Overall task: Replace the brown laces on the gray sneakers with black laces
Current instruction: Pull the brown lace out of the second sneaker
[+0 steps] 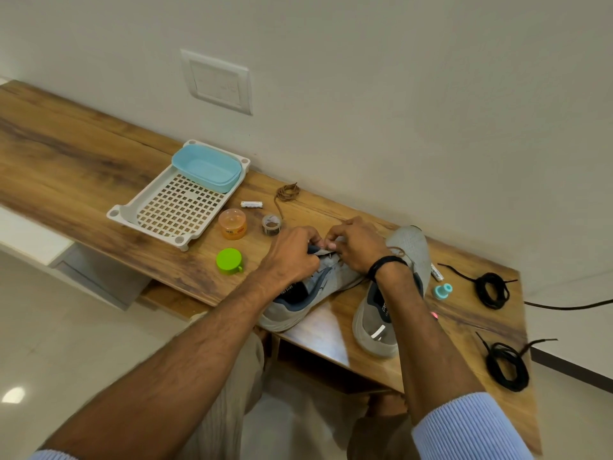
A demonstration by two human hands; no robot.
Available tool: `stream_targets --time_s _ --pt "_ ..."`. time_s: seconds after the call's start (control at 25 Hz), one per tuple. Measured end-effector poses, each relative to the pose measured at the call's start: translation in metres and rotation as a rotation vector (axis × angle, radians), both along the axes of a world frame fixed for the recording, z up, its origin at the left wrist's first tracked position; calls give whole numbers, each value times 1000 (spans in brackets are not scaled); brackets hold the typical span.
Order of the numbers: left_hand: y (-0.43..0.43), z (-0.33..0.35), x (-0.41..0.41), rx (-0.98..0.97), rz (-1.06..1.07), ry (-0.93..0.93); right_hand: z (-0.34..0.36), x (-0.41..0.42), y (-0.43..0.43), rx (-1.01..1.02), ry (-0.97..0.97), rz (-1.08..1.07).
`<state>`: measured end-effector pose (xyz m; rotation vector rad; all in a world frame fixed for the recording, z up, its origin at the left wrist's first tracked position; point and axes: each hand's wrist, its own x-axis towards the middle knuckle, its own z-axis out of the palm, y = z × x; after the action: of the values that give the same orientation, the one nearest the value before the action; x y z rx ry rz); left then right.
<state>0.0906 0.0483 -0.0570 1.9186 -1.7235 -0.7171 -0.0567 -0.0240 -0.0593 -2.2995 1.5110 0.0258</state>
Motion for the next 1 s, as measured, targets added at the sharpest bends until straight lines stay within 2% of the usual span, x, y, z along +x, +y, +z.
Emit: stream_targets --time_s 0.16,0.24,0.36,0.44,0.52,0.68,0.76,0.84,0.88,1.0 --pt "-1 0 -1 -28 38 32 -1 1 6 -144 120 -136" --pt "-2 2 -1 -50 66 83 -2 9 12 -237 82 -234" --pt "-3 4 1 -89 89 104 1 12 13 -205 14 -142" --pt "1 4 1 -78 63 98 2 6 7 -284 -13 -212" --pt "4 3 0 -60 35 100 0 5 4 -368 -143 -364" --pt "2 2 -3 -61 76 91 6 19 6 -355 -557 -383" --pt "1 2 -3 -71 122 93 16 16 3 -417 -691 -454" --pt "1 3 -2 -66 162 71 22 8 2 -352 -763 -502" --pt "1 3 -1 -58 180 64 23 4 3 -306 -709 -505" --pt "1 4 0 -48 203 41 18 -6 3 -153 -372 -415"
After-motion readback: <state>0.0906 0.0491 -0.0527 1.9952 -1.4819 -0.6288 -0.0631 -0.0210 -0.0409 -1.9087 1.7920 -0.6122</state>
